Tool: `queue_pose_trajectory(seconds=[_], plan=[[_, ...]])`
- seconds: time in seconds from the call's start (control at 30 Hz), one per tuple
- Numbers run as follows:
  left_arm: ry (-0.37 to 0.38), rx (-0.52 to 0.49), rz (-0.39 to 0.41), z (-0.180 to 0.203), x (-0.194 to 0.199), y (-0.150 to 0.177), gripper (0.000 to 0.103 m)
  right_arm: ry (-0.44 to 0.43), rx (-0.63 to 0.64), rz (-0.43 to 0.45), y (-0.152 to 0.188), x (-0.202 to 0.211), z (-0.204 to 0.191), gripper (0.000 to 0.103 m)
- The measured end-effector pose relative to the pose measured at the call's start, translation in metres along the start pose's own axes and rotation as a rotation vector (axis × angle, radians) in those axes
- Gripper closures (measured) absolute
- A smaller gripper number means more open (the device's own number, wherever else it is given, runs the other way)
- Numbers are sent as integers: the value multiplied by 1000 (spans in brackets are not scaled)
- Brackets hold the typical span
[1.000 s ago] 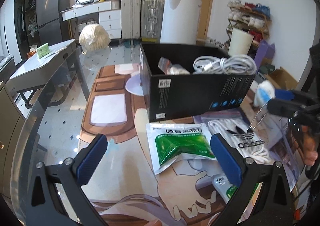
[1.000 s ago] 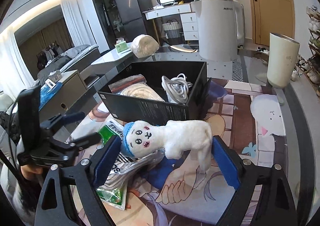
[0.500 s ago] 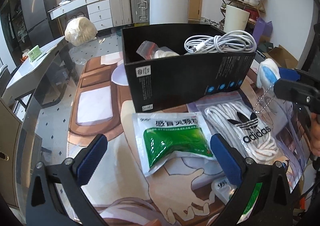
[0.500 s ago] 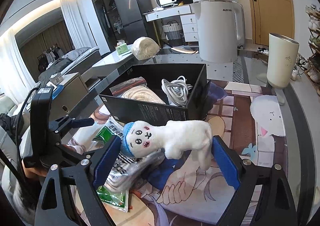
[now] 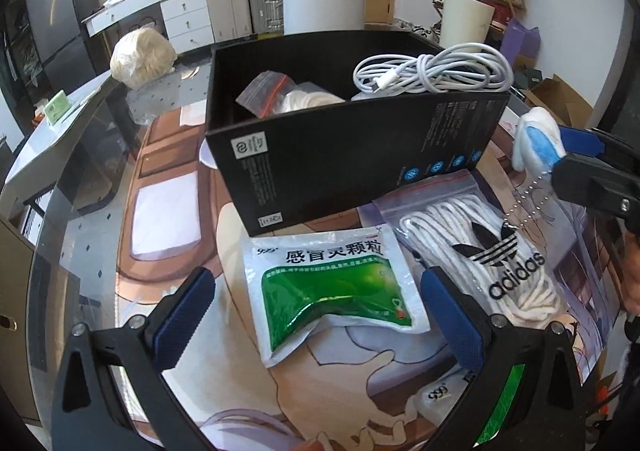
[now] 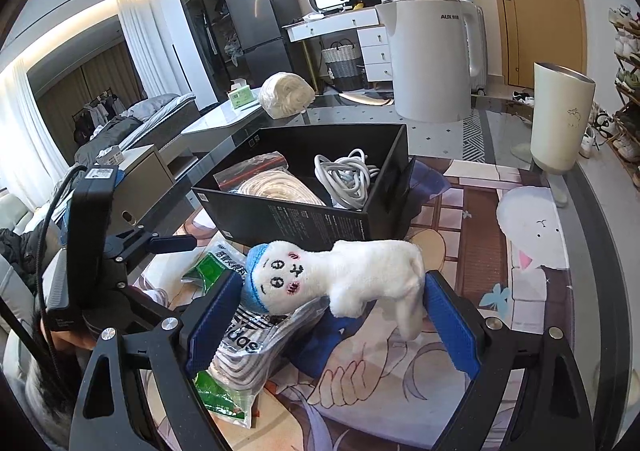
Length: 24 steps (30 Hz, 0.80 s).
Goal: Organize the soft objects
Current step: 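Grasp the green medicine packet with the left tool while the right tool grasps the white plush doll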
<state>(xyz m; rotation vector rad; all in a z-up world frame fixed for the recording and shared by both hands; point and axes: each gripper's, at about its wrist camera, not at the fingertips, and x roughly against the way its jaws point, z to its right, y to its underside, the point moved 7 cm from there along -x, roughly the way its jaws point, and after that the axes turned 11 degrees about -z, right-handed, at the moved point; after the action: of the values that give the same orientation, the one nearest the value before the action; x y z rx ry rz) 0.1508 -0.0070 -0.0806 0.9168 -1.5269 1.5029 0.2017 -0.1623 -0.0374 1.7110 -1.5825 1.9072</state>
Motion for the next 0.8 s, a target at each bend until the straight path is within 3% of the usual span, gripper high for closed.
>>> queue_pose_trajectory(seconds=[0.23, 0.4, 0.5, 0.8], plan=[[34, 25, -16, -7, -3, 0, 3, 0, 2, 1, 0, 0, 0, 11], [44, -12, 24, -5, 3, 3, 30, 2, 8, 5, 0, 2, -2, 11], [52, -14, 46, -6, 9, 7, 41, 6, 11, 7, 0, 2, -3, 11], [66, 14, 94, -17, 23, 16, 45, 8, 22, 15, -2, 5, -8, 11]])
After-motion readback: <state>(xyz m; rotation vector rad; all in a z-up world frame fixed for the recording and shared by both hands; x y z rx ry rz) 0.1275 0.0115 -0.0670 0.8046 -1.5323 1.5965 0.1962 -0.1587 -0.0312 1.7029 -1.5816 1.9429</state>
